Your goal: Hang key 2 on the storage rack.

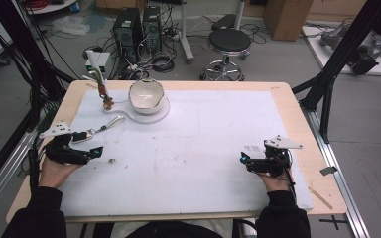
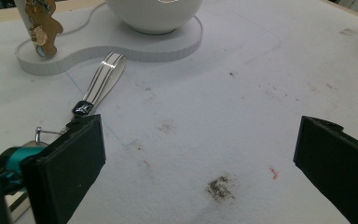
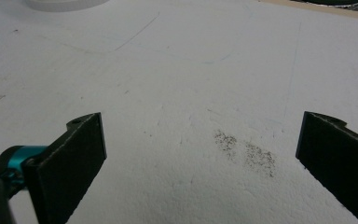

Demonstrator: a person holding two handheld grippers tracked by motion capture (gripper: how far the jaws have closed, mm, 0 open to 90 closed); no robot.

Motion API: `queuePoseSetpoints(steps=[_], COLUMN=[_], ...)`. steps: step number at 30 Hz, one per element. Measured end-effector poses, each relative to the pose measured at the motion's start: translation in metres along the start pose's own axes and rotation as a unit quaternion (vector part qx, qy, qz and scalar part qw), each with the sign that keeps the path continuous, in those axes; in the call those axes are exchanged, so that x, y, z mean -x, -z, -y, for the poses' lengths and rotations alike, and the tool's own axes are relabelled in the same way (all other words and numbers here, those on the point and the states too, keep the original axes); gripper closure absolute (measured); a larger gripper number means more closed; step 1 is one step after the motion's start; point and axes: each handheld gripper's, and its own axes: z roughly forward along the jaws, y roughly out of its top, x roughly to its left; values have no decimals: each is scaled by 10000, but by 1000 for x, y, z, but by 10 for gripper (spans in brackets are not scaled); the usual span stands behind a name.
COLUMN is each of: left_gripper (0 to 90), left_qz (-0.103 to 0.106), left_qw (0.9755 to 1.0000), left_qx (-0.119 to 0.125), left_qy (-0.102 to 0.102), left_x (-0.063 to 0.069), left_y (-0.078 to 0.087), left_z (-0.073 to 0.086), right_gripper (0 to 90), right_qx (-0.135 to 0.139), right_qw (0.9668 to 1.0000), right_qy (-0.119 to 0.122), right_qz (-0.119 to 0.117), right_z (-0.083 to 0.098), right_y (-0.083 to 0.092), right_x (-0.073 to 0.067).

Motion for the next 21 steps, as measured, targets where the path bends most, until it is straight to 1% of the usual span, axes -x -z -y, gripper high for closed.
queuePoseSetpoints(steps=[3,4,8,10,11,12,13,14,16,18,21], left_gripper=[26,26,26,26,26,26,26,26,26,26,26], left_qz=[-12,-8,3,-13,-13,-57,-57,-22,-33,-44,-71], left_qw=[10000,9999,10000,9998,9998,9996,9996,9996,9992,9991,9991], left_qx=[-47,-97,-95,-187,-187,-265,-265,-287,-373,-402,-422], left_qy=[30,29,20,18,18,-49,-49,-78,-126,-129,-65], left_x=[-1,-3,-6,-8,-8,-9,-9,-11,-13,-14,-18], left_y=[-1,-1,-3,-5,-5,-7,-7,-7,-9,-11,-13], left_z=[-1,-3,-6,-8,-8,-12,-12,-16,-21,-24,-27], right_gripper=[7,7,7,7,7,7,7,7,7,7,7], right_qx=[-4,1,-14,-34,-46,-61,-61,-62,-67,-77,-81], right_qw=[10000,10000,10000,10000,10000,10000,10000,10000,9999,9999,9999], right_qy=[-6,18,24,-3,-16,-14,-14,-19,-12,-8,-24], right_qz=[-9,-20,-33,-49,-58,-64,-64,-70,-81,-92,-88], right_z=[0,0,1,1,1,1,1,1,1,2,2], right_y=[0,-1,-2,-2,-2,-2,-2,-2,-2,-3,-3], right_x=[-1,0,0,0,0,0,0,0,0,1,1])
